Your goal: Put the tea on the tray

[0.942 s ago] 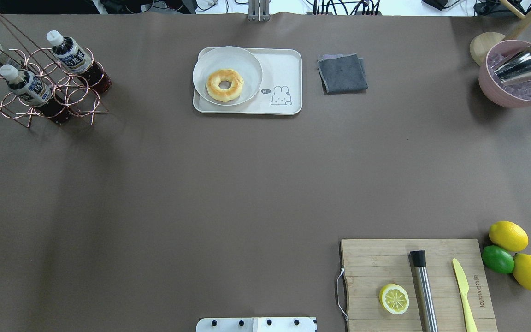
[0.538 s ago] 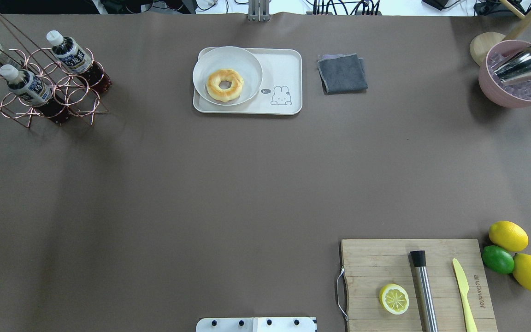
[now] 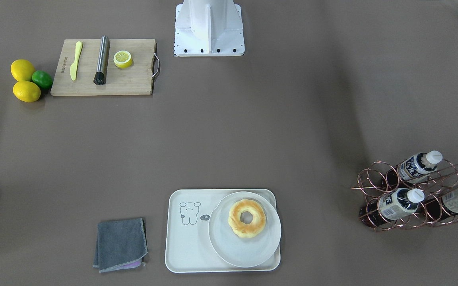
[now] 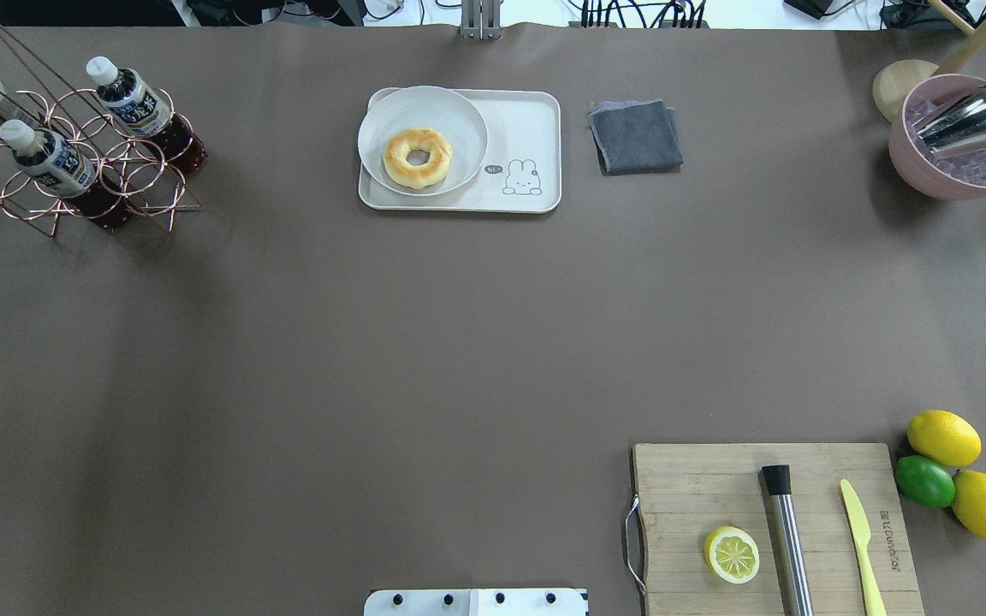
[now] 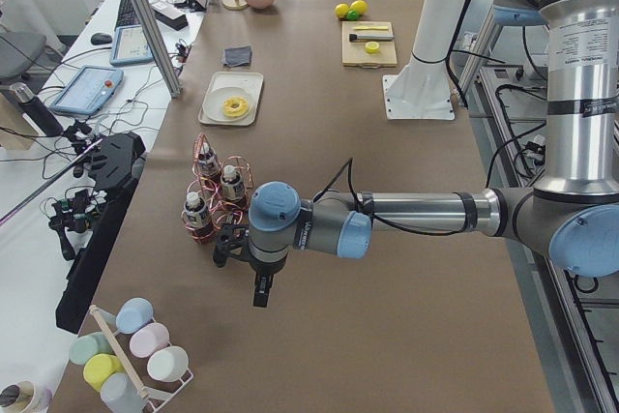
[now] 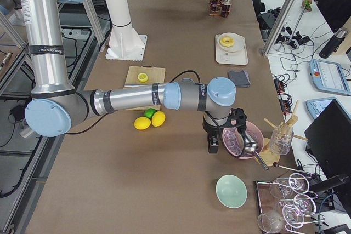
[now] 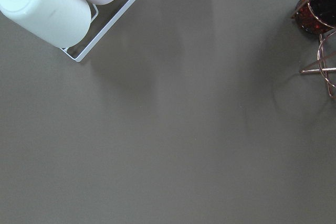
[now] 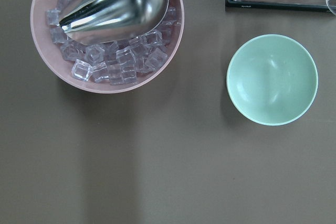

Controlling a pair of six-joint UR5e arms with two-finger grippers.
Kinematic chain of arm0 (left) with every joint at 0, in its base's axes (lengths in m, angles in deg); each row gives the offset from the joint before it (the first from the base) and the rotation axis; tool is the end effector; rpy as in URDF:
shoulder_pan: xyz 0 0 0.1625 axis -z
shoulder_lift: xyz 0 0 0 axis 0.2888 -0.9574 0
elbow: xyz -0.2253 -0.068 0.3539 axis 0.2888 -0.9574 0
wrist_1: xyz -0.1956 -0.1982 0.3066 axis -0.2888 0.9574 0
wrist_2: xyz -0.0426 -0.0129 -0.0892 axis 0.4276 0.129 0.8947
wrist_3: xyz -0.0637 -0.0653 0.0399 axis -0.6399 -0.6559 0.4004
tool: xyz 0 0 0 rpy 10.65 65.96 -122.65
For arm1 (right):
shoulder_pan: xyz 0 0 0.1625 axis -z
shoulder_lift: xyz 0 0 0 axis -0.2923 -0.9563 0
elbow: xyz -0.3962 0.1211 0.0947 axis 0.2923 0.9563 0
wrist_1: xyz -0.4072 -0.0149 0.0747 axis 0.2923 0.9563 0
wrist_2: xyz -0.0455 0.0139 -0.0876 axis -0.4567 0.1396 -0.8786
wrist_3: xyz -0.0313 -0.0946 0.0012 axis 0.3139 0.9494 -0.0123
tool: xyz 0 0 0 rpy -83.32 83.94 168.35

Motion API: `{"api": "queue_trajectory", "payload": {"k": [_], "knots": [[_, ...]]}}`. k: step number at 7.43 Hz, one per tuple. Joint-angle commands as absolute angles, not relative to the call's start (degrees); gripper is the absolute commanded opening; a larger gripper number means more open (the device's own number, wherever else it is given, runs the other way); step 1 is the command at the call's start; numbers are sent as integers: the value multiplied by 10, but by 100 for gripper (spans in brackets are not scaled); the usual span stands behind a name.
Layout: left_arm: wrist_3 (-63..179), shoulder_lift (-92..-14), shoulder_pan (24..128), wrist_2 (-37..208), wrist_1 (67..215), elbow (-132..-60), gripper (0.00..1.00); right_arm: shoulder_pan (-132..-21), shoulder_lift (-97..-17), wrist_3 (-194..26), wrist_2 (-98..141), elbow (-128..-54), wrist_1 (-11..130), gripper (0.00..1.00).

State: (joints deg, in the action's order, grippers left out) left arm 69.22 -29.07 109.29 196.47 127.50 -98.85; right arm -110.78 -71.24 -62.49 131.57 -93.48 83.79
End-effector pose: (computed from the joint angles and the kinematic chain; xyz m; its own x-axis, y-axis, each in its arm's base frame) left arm -0.0862 -0.4677 0.6415 0.7353 0.0470 -0.6761 0.0889 0.9823 0.1649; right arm 0.1000 -0.5224 0.5816 0.7321 -0.0382 0.6801 -0.0020 0.9983 0.0583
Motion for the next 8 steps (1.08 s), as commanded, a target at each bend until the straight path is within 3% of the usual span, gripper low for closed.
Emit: {"api": "queue_trajectory", "payload": {"k": [1,5,8], "knots": [[691,-292,1072,1963,1284,-986,98,-1108,-712,-625,1315,-942,838,100],[688,-302,1072,2014,1310,-967,98,-1108,-711,-626,1311,-953,838,100],[682,-287,1063,1980,1292,-1046,98,-1108,-712,-626,1314,-953,838,100]]}}
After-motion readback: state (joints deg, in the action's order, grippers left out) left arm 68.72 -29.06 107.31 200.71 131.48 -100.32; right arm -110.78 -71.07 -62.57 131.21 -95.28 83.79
